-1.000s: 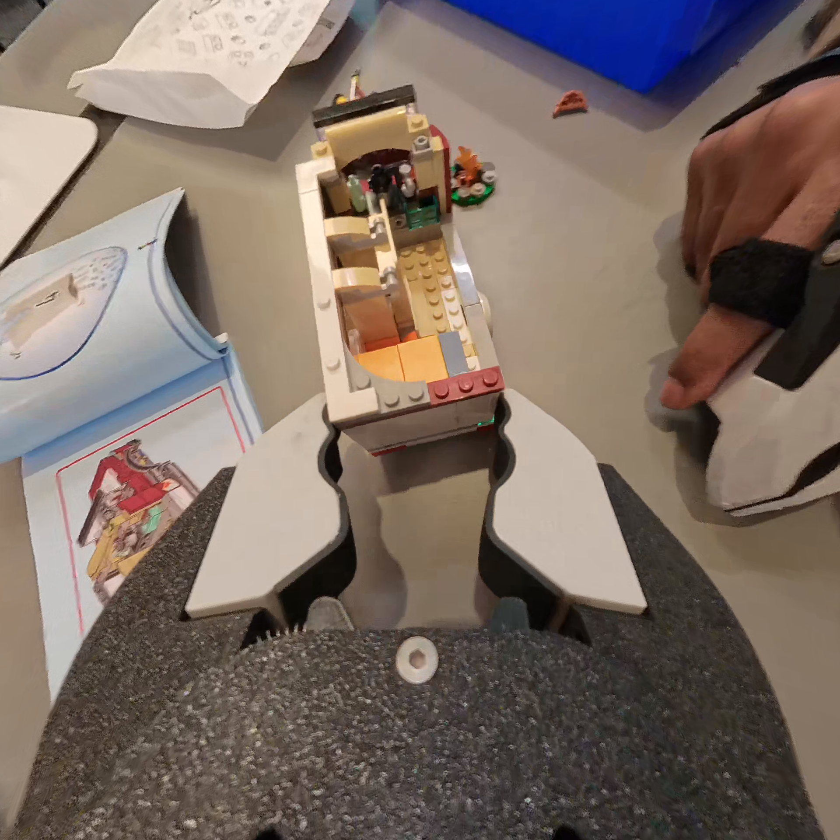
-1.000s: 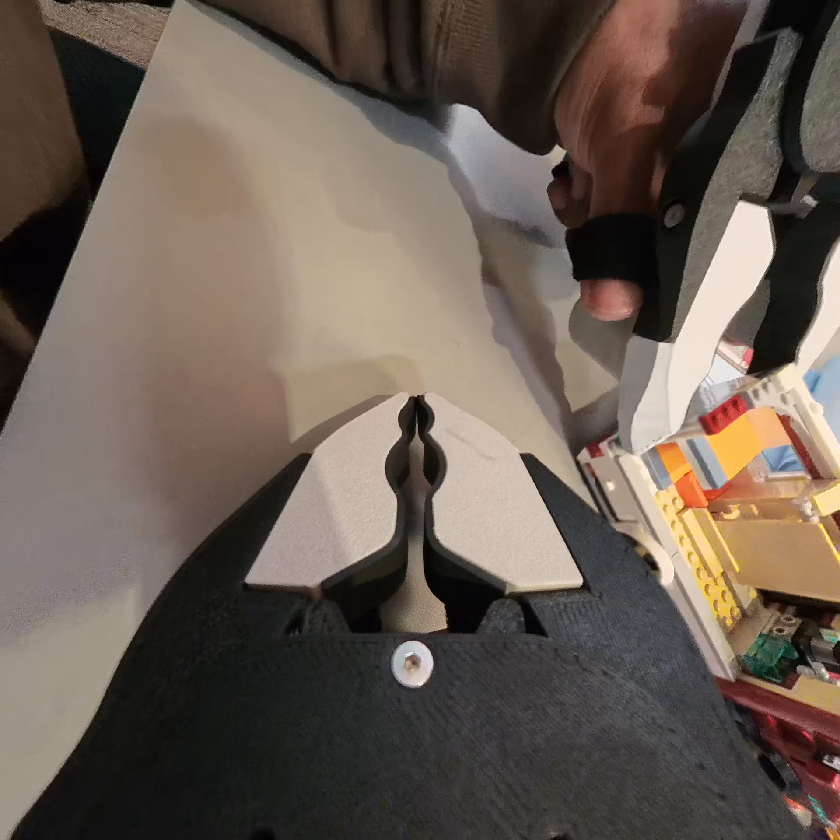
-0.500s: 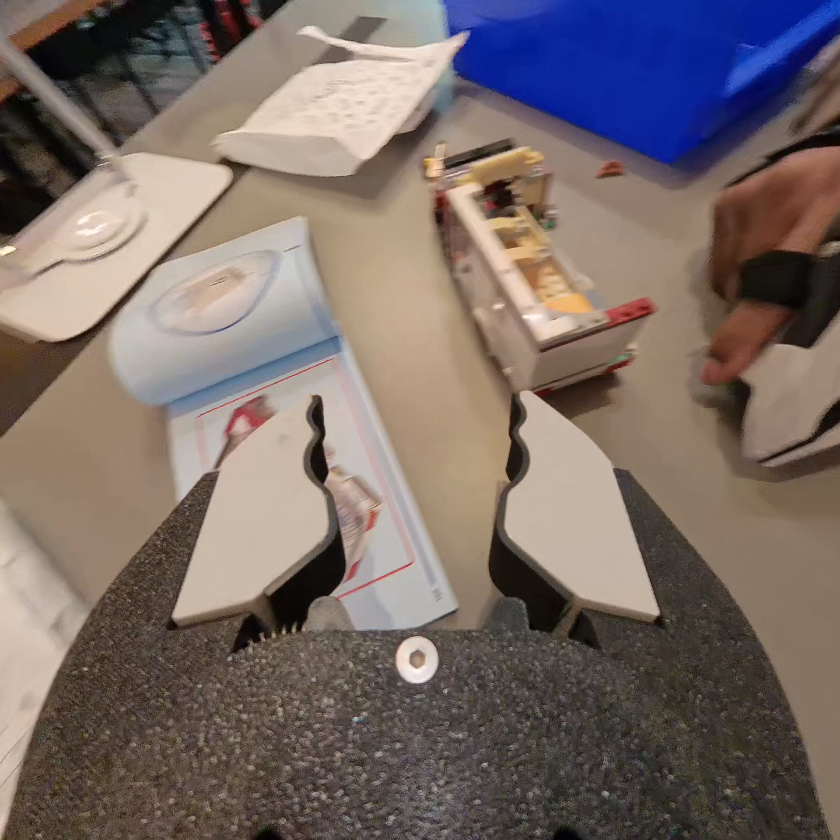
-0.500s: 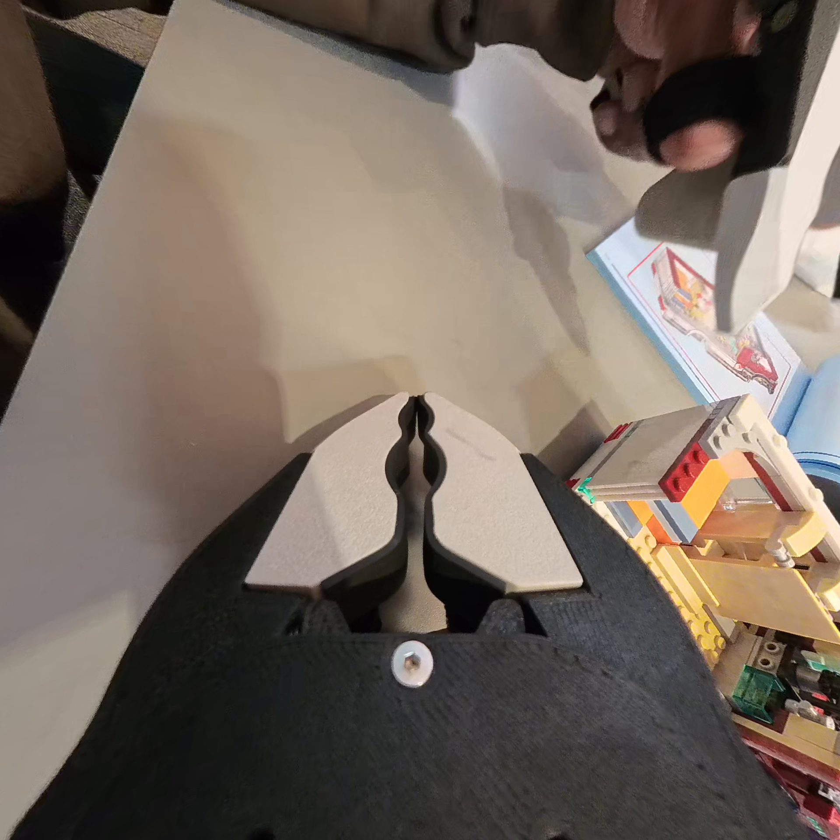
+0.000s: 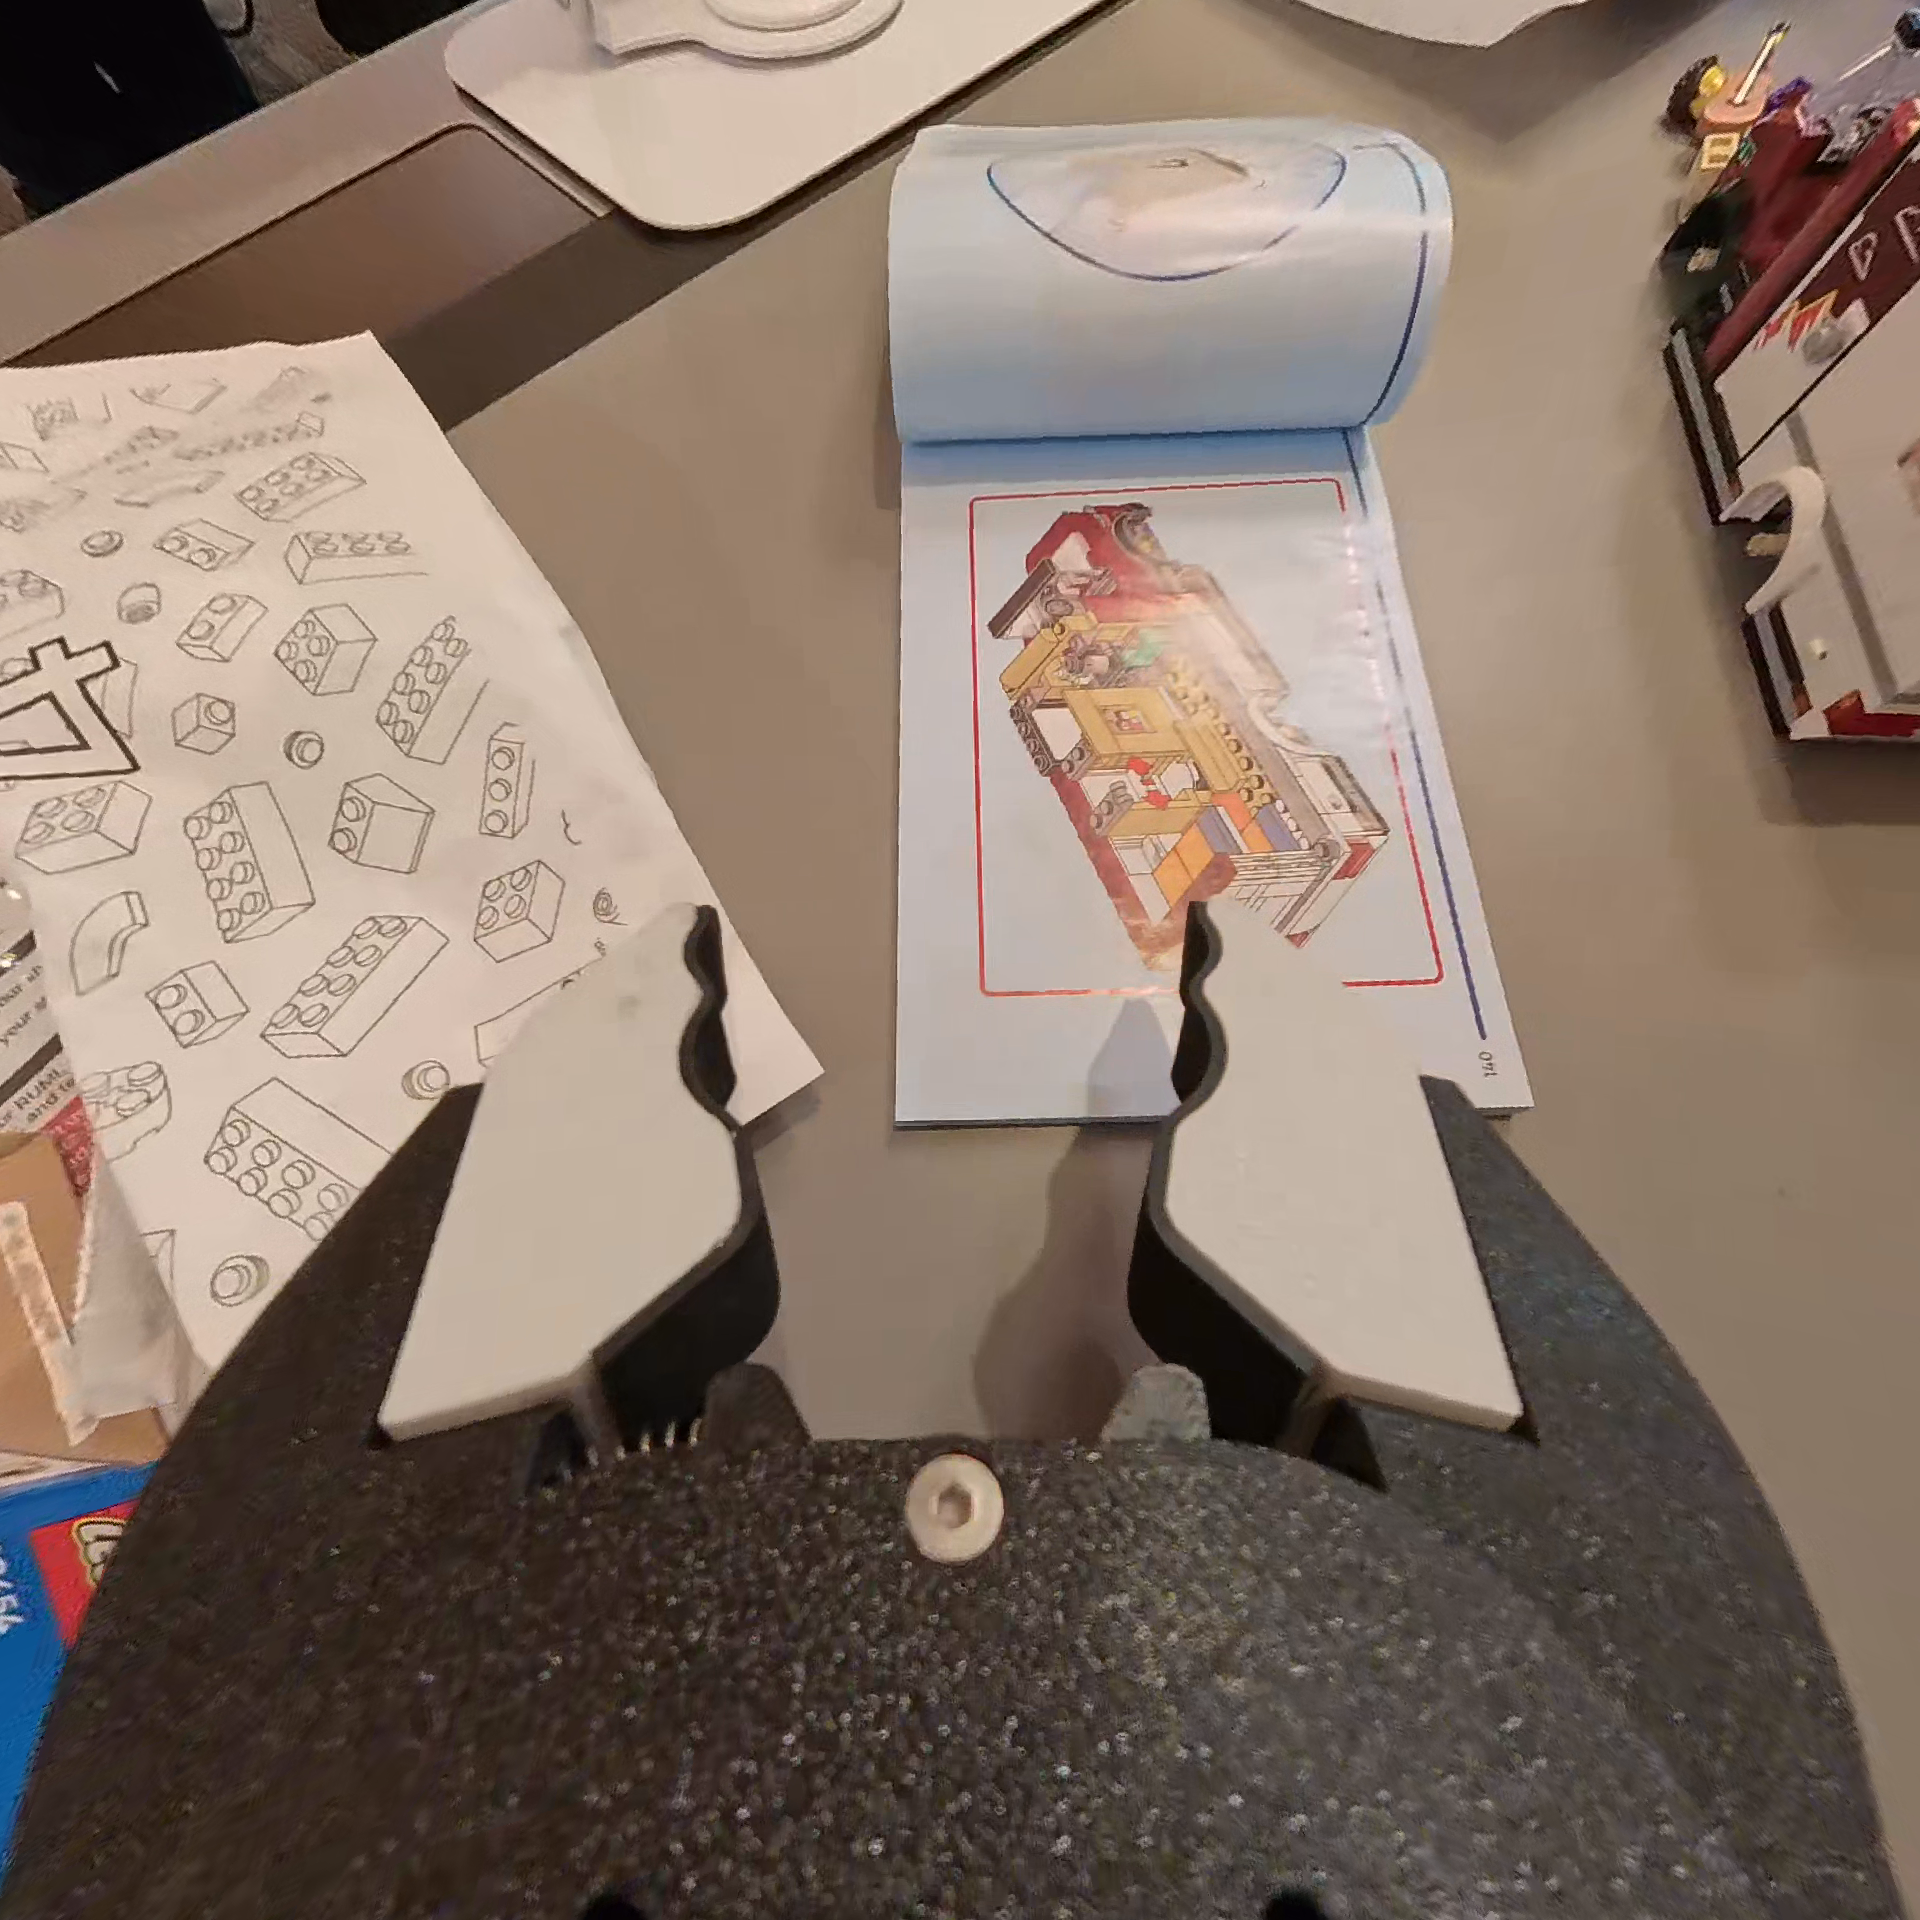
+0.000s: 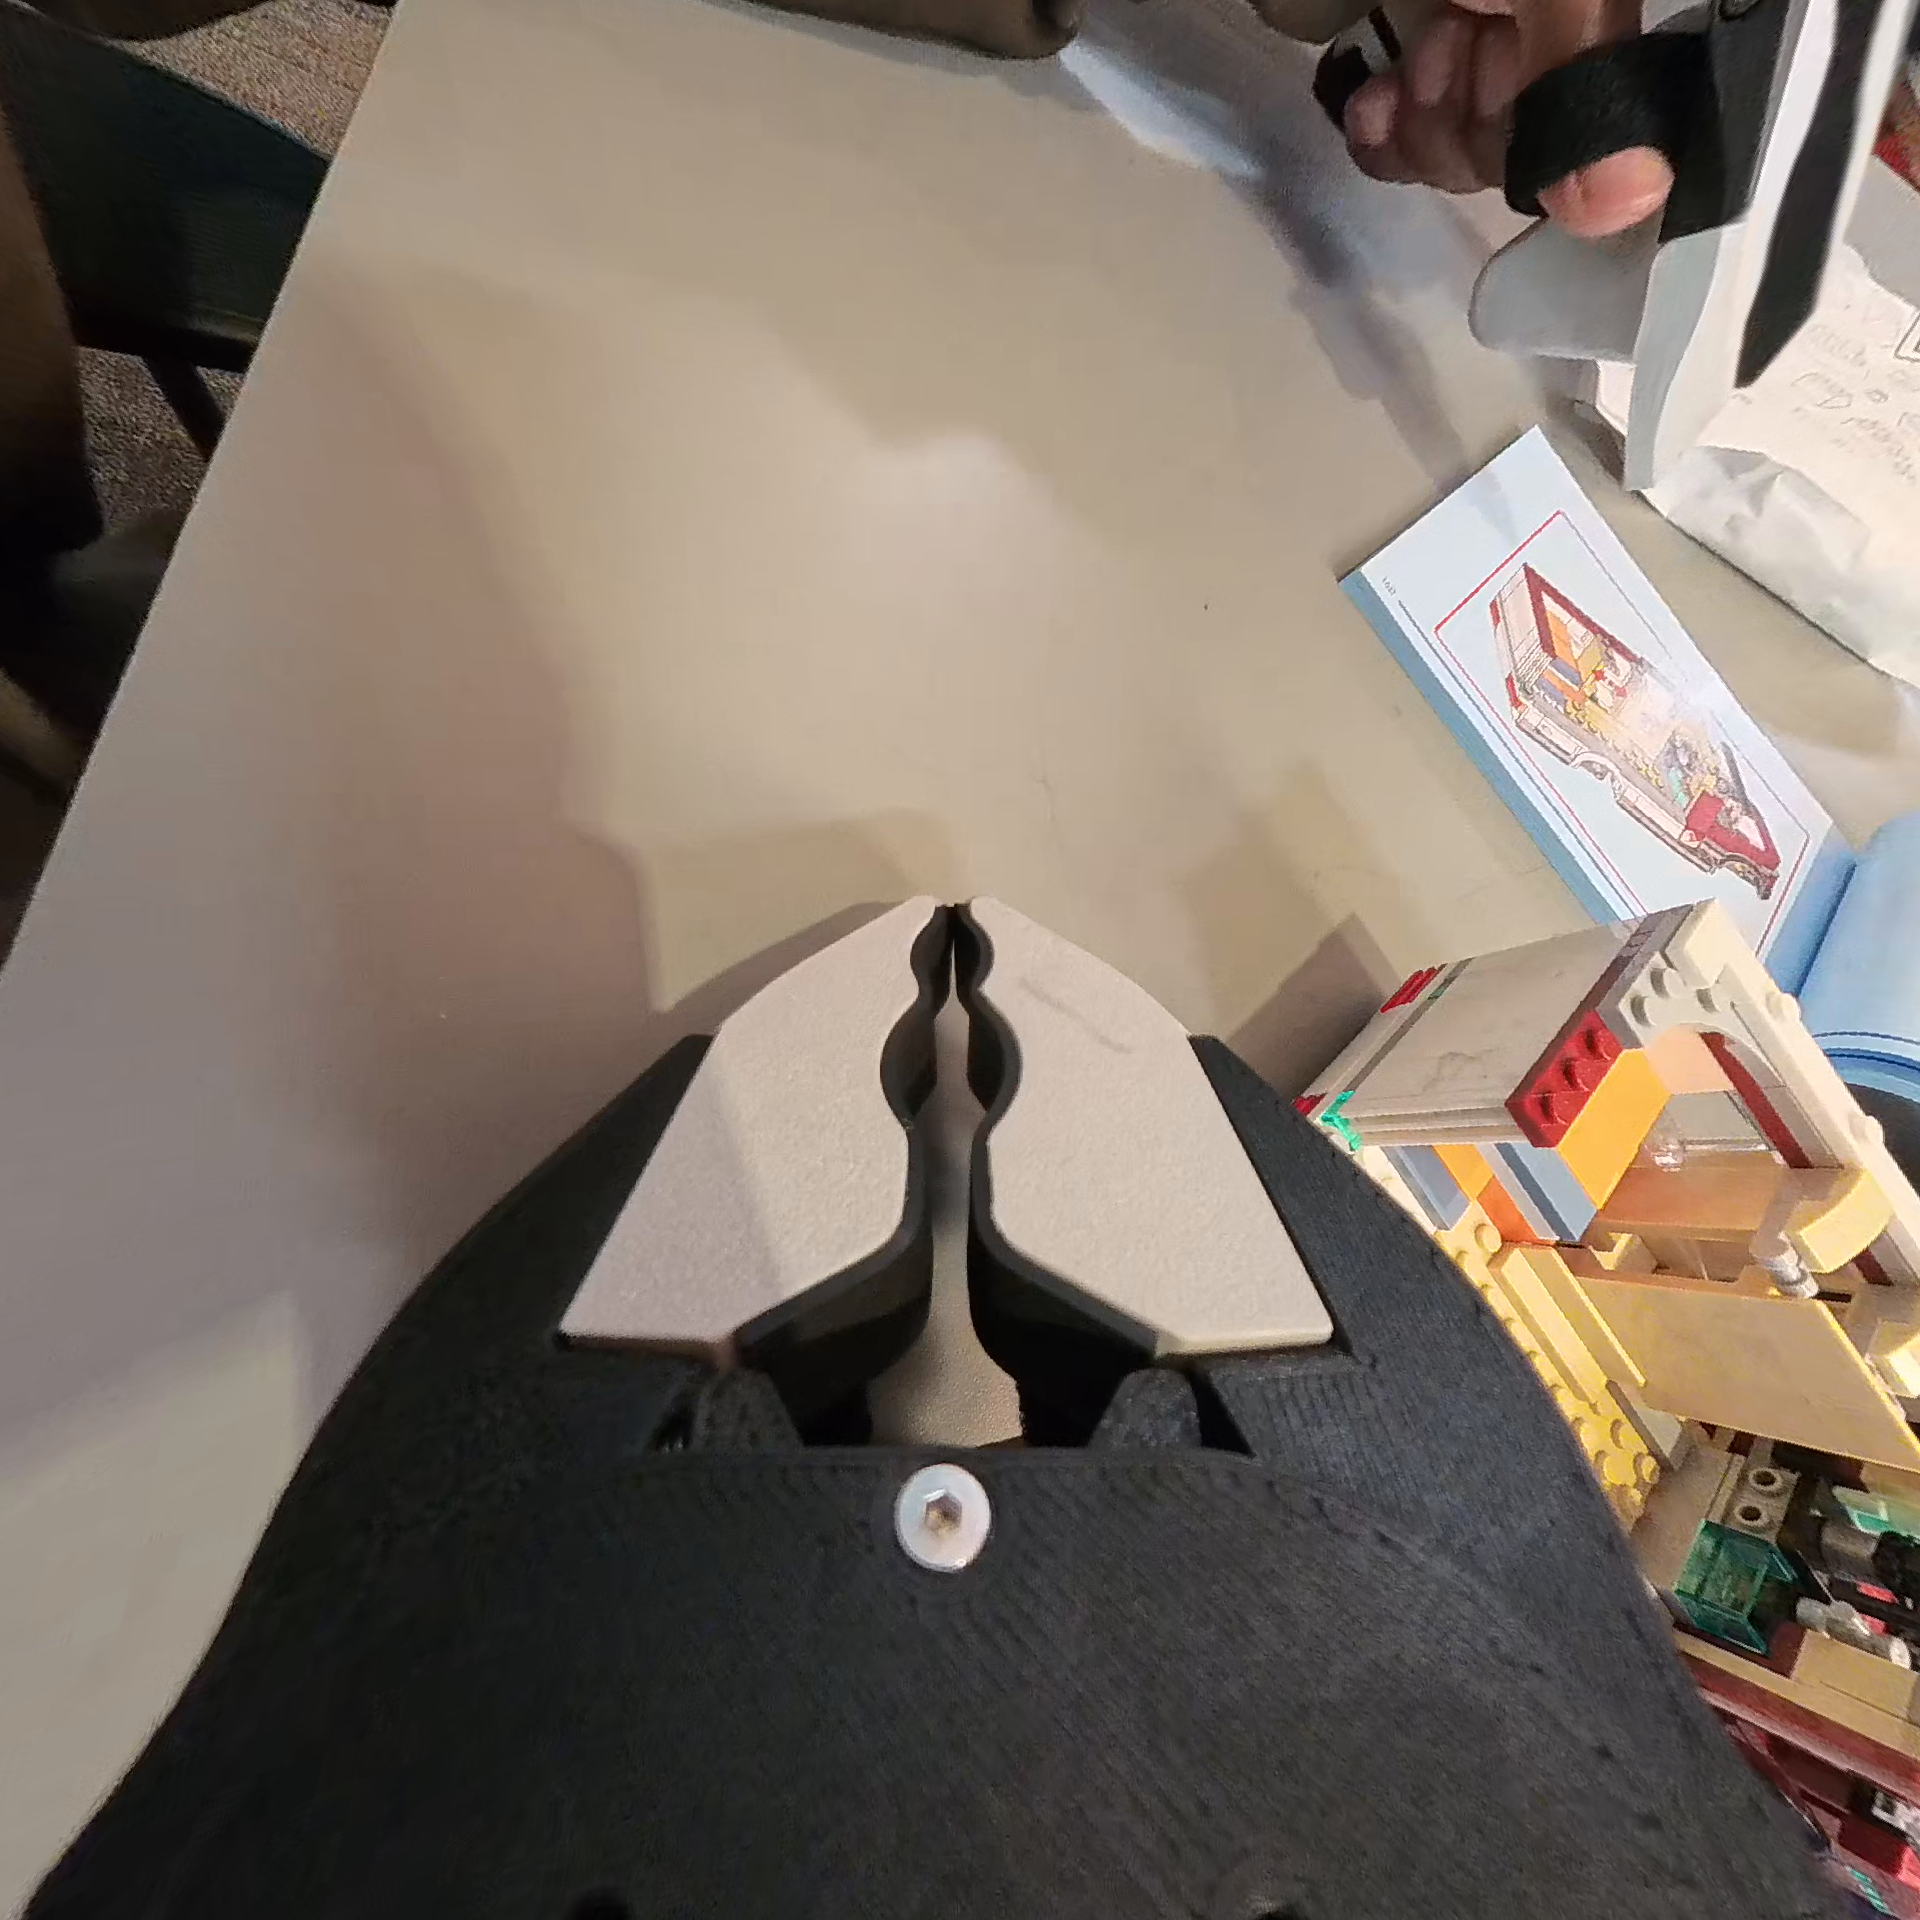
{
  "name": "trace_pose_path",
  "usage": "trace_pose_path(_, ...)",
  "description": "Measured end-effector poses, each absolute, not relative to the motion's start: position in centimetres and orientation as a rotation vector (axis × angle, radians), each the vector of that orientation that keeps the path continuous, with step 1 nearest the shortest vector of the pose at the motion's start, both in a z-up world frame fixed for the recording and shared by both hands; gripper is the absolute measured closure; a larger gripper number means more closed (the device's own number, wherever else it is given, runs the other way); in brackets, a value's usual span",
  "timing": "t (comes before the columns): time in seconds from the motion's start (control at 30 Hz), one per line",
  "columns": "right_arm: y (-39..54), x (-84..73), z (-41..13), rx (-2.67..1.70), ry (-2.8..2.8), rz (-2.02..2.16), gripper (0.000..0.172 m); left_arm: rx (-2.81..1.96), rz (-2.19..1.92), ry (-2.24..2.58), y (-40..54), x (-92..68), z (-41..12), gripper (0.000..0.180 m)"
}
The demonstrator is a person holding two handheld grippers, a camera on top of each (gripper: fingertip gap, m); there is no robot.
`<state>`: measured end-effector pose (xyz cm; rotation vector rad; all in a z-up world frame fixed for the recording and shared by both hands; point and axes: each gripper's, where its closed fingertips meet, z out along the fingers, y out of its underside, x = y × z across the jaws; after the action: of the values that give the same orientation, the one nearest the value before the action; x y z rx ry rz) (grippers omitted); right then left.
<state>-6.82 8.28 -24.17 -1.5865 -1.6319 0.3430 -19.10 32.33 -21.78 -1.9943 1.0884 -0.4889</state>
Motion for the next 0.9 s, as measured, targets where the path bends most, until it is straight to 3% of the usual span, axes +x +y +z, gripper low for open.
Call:
trace_pose_path(0.7, 8.2, -6.9, -24.2, -1.585, -1.634, 0.344, 0.172, -2.080, -0.659, 1.220, 29.5, -18.5, -23.3, 0.093)
trace_pose_path(0.9, 8.2, -6.9, -24.2, -1.586, -1.634, 0.345, 0.172, -2.194, -0.529, 1.241, 29.5, -19.1, -25.0, 0.096)
